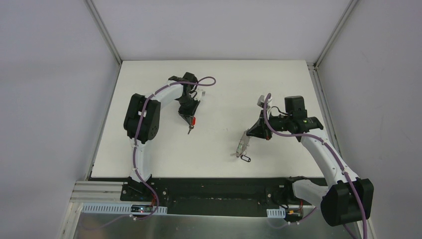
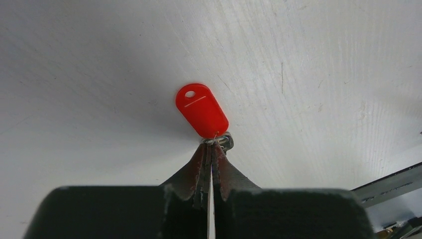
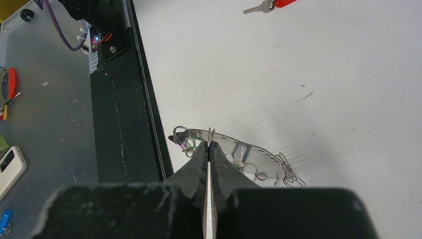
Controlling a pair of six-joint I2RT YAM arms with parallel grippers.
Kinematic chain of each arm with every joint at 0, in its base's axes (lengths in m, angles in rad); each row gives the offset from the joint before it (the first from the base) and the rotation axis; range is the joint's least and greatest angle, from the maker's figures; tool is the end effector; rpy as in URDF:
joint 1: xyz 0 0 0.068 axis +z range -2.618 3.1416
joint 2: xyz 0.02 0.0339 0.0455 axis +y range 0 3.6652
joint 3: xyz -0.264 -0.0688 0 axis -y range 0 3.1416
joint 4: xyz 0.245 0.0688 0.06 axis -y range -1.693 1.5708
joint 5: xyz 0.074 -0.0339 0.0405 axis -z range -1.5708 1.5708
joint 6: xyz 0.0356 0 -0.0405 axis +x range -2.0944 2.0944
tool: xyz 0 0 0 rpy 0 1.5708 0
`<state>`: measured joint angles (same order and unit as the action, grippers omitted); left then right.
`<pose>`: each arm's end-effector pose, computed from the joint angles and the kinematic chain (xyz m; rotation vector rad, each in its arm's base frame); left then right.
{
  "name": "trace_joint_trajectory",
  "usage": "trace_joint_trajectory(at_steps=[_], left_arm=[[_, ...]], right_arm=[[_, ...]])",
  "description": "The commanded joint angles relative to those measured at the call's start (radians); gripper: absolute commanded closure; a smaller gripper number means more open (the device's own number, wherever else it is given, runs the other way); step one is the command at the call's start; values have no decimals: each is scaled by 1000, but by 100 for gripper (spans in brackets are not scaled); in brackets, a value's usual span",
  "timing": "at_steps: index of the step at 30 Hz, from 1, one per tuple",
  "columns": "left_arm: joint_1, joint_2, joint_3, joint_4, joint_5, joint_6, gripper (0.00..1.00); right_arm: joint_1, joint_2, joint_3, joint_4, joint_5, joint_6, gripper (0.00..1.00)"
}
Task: Put the keys on the keyring
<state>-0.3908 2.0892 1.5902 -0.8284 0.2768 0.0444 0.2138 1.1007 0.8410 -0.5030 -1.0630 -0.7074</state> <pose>0.3853 -0.1693 0.1732 0.6778 2.8355 -0.4614 0.2070 0.0768 0.2809 -1.3169 1.5418 0.9157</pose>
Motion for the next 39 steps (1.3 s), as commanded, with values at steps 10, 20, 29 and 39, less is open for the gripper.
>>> trace_joint_trajectory(at_steps=[10,20,29,39], left_arm=[[7,-133,-11,-21,97,101,100],[7,-276,-84,-8,223,232,100],[1,-418,-119,-64,383,360,100],[-86,-627,-98,-96,417,422,100]], right_arm=[[-3,-2,-1,17,-30,2,100],[30,31,53,1,-19,-13,100],[88,110,195,-70,-11,-90,100],[194,82,205,35,-81,-4,100]])
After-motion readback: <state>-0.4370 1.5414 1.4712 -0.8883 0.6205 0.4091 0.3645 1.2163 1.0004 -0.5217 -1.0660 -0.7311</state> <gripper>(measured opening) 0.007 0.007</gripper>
